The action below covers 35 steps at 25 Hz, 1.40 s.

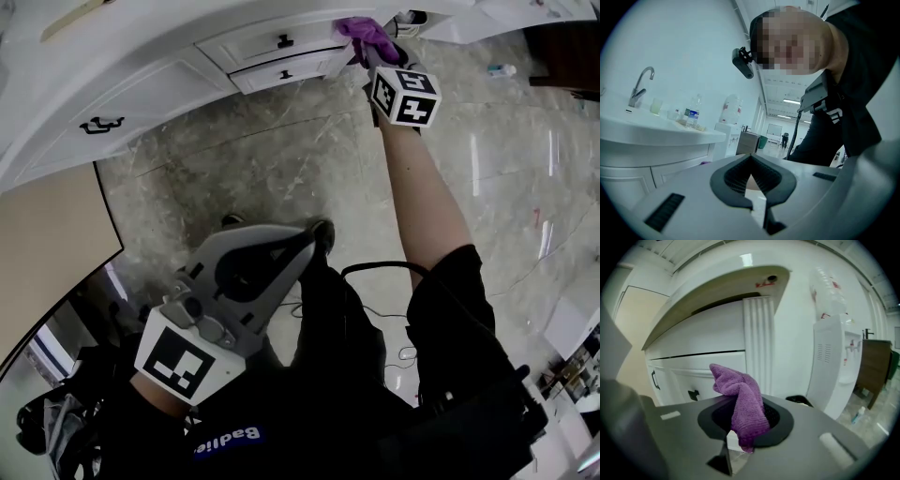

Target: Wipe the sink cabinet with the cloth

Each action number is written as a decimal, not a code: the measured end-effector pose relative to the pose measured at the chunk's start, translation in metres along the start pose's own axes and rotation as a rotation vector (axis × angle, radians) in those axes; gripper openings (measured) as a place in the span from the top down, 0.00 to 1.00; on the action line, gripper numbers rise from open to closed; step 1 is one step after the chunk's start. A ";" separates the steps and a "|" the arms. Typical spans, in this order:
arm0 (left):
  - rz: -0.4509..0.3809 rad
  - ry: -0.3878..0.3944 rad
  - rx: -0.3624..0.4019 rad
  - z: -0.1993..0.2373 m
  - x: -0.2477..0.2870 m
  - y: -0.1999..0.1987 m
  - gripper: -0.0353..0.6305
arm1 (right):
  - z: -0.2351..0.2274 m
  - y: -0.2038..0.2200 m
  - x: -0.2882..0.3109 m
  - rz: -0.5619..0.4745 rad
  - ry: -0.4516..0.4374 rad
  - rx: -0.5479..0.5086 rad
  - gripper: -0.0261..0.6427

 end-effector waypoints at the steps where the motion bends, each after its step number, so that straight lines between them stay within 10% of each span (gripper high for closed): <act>1: 0.001 -0.001 -0.001 0.001 0.000 0.001 0.95 | -0.005 0.003 -0.003 -0.003 0.025 0.033 0.85; 9: -0.007 -0.013 0.013 0.002 -0.006 -0.001 0.95 | 0.100 0.016 -0.013 -0.102 -0.138 0.086 0.85; 18: 0.010 -0.040 0.018 0.008 -0.025 0.002 0.95 | 0.256 0.035 0.015 -0.012 -0.473 -0.120 0.85; 35: -0.008 -0.002 -0.040 -0.006 -0.019 0.015 0.95 | 0.059 0.063 0.049 0.117 -0.063 0.085 0.85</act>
Point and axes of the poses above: the fingertips, and each gripper's own axes: x forward along the fingers, z to its left, y out of its underside, the point moved 5 cm from there along -x, backward along the fingers, and after that the axes turned 7 degrees about y, right-handed, at the moved point
